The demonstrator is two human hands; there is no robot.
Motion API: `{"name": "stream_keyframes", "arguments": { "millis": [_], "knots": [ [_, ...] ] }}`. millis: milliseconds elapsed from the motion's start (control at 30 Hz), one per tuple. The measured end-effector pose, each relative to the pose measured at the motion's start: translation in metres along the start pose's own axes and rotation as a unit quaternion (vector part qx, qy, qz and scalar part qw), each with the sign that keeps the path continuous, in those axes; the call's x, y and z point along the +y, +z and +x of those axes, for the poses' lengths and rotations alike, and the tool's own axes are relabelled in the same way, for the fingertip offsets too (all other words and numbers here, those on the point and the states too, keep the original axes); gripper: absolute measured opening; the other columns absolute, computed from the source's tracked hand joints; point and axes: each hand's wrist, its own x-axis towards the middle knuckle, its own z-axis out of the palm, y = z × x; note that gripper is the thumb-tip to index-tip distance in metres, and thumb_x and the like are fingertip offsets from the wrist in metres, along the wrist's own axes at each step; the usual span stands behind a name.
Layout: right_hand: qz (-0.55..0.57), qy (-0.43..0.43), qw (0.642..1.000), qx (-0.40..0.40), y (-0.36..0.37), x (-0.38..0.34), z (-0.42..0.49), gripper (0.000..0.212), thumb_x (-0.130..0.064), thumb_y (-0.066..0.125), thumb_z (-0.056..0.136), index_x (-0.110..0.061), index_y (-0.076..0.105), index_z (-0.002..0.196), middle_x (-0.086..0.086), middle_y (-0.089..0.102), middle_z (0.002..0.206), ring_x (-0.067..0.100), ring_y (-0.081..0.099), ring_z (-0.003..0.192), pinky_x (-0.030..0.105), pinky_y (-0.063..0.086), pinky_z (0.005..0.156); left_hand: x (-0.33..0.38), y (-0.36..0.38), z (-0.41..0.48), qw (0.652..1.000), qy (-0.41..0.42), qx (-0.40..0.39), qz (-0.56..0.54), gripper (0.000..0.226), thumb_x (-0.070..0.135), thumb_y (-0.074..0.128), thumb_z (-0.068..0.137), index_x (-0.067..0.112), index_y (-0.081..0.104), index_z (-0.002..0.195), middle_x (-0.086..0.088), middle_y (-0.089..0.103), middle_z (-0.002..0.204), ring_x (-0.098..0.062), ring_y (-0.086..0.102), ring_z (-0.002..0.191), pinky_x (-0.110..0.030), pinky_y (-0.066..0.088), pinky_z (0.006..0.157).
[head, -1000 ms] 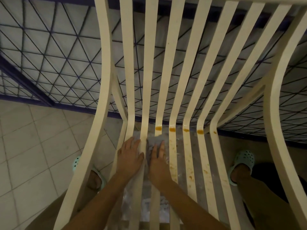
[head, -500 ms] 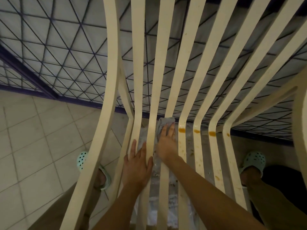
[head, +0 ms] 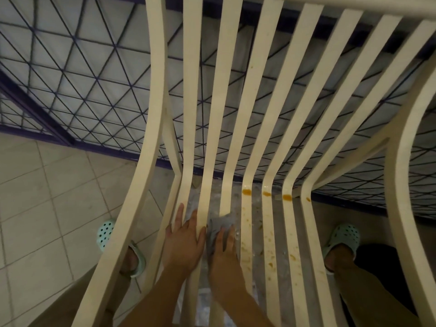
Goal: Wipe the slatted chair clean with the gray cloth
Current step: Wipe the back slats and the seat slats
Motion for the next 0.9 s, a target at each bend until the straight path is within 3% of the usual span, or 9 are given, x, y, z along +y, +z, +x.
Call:
{"name": "stream_keyframes", "arguments": {
  "millis": [33,100,133,167,233,300,433,600,900],
  "knots": [
    [0.004,0.009,0.999,-0.034,0.002,0.000,-0.005,0.076,-0.023,0.062,0.081,-0.002,0.033,0.147,0.027,0.022,0.154,0.038,0.062,0.112,0.037,0.060,0.071,0.000,-0.001,0.000,1.000,0.001,0.002,-0.004,0.065,0.055,0.003,0.093,0.032,0.016,0.152,0.000,0.016,0.161,-0.014,-0.010,0.149,-0.047,0.030,0.111],
    [0.009,0.037,0.998,-0.047,0.002,0.000,-0.010,0.089,-0.020,0.082,0.060,-0.001,0.046,0.140,0.027,0.043,0.143,0.030,0.072,0.081,0.028,0.057,0.050,0.001,-0.001,-0.001,1.000,0.002,0.006,-0.014,0.065,0.055,0.005,0.093,0.031,0.017,0.152,-0.001,0.015,0.162,-0.013,-0.010,0.148,-0.049,0.030,0.112],
    [0.020,0.033,0.999,-0.030,-0.002,-0.002,-0.009,0.093,-0.017,0.081,0.062,0.000,0.039,0.143,0.029,0.040,0.145,0.032,0.072,0.086,0.029,0.057,0.053,0.000,0.000,-0.001,1.000,0.002,0.005,-0.015,0.065,0.055,0.005,0.093,0.031,0.017,0.152,-0.001,0.015,0.162,-0.013,-0.010,0.148,-0.049,0.030,0.112],
    [0.035,0.025,0.999,-0.023,-0.009,-0.004,-0.005,0.092,-0.015,0.073,0.073,0.000,0.023,0.149,0.031,0.026,0.151,0.038,0.066,0.104,0.032,0.059,0.064,-0.001,0.001,0.000,1.000,0.002,0.002,-0.011,0.064,0.055,0.005,0.094,0.032,0.016,0.153,0.000,0.015,0.162,-0.013,-0.011,0.148,-0.049,0.030,0.112],
    [0.018,0.009,0.999,-0.026,-0.016,-0.005,0.007,0.079,-0.013,0.046,0.094,-0.002,-0.008,0.151,0.027,-0.011,0.157,0.039,0.033,0.139,0.037,0.052,0.093,-0.003,0.004,0.001,1.000,0.004,-0.004,0.002,0.063,0.055,0.004,0.095,0.031,0.015,0.153,0.001,0.017,0.161,-0.014,-0.011,0.149,-0.048,0.030,0.110],
    [0.032,0.008,0.999,-0.008,-0.027,-0.004,0.024,0.073,-0.013,0.035,0.099,-0.003,-0.017,0.149,0.025,-0.022,0.155,0.037,0.025,0.143,0.039,0.047,0.100,-0.004,0.006,0.002,1.000,0.004,-0.009,0.009,0.063,0.055,0.005,0.095,0.030,0.015,0.153,0.000,0.015,0.162,-0.015,-0.011,0.149,-0.048,0.031,0.110],
    [-0.004,-0.009,1.000,-0.007,-0.049,-0.006,0.067,0.083,-0.022,0.045,0.099,0.003,-0.018,0.147,0.031,-0.021,0.153,0.040,0.024,0.143,0.037,0.042,0.106,-0.003,0.004,0.003,1.000,-0.002,-0.015,0.002,0.060,0.053,0.011,0.097,0.029,0.018,0.151,-0.002,0.012,0.162,-0.014,-0.012,0.149,-0.048,0.030,0.110],
    [-0.003,0.008,1.000,-0.017,-0.070,-0.007,0.114,0.091,-0.016,0.052,0.094,0.006,-0.020,0.145,0.032,-0.021,0.153,0.041,0.021,0.143,0.037,0.038,0.106,-0.002,0.000,0.001,1.000,-0.005,-0.010,-0.012,0.054,0.047,0.024,0.100,0.028,0.022,0.151,-0.001,0.015,0.161,-0.010,-0.017,0.146,-0.047,0.030,0.110],
    [-0.016,0.005,1.000,-0.017,-0.059,-0.001,0.101,0.080,-0.018,0.043,0.098,-0.001,-0.016,0.150,0.027,-0.017,0.156,0.039,0.025,0.142,0.038,0.042,0.104,-0.005,0.007,0.003,1.000,-0.011,-0.022,0.004,0.058,0.052,0.014,0.099,0.028,0.016,0.152,0.001,0.014,0.162,-0.012,-0.019,0.147,-0.046,0.026,0.114]
  ]
}}
